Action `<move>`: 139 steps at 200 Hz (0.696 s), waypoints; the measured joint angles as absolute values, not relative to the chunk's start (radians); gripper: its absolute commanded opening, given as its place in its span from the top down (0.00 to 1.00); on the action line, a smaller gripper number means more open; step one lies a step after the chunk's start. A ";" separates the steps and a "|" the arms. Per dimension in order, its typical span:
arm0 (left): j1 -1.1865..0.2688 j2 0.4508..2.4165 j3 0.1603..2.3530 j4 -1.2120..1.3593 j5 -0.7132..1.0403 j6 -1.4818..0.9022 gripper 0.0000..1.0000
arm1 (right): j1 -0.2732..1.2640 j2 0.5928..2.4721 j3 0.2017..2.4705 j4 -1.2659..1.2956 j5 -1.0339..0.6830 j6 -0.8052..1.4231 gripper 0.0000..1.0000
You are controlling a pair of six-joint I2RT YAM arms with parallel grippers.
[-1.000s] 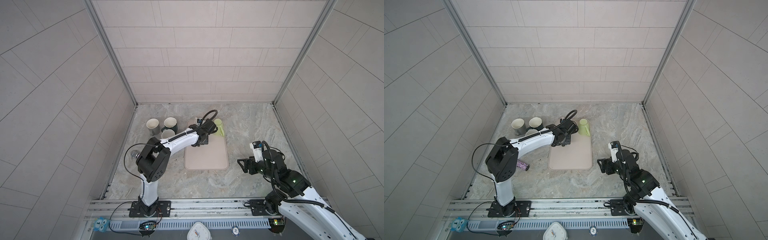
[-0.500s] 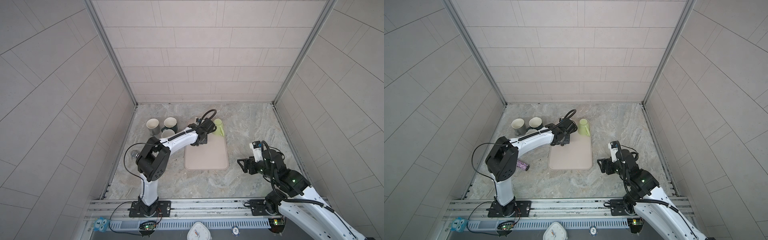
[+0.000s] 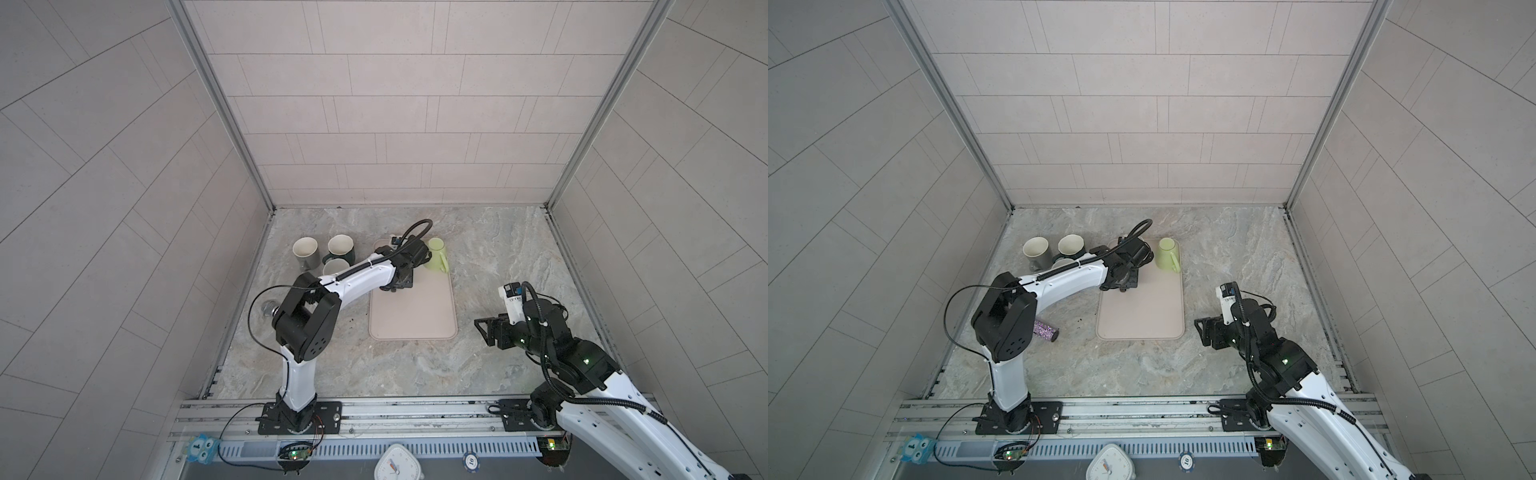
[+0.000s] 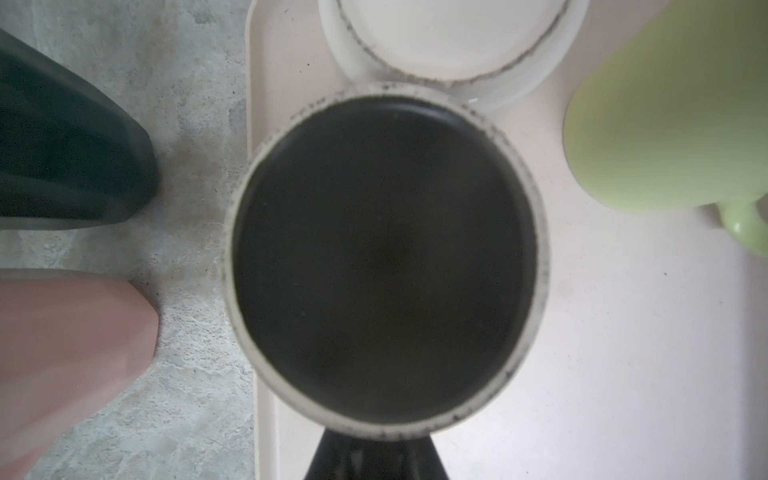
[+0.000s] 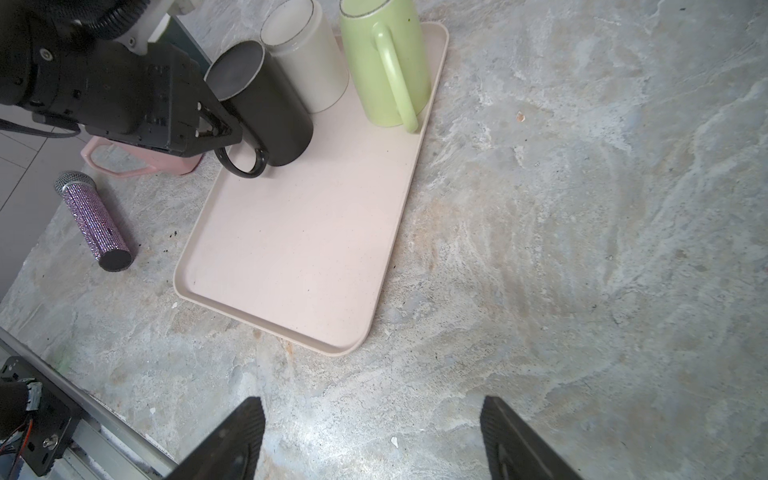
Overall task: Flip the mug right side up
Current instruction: 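Close the left gripper on the black mug, then lift the black mug with the left gripper while the right gripper approaches it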
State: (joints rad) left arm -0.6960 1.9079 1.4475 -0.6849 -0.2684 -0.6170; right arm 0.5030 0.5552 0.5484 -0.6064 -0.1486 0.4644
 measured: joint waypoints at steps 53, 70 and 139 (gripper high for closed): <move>-0.693 1.905 1.447 -0.694 -0.255 -0.590 1.00 | 0.503 0.564 0.548 -0.600 -0.165 0.474 0.17; -0.691 1.885 1.433 -0.685 -0.221 -0.567 1.00 | 0.503 0.572 0.548 -0.590 -0.184 0.481 0.17; -0.688 1.703 1.352 -0.694 -0.090 -0.487 1.00 | 0.503 0.611 0.526 -0.502 -0.274 0.535 0.17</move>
State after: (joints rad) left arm -0.6876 1.7031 1.3521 -0.6941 -0.0898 -0.4873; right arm 0.5030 0.6106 0.5259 -0.5022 -0.2737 0.5346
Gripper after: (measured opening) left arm 0.172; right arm 0.829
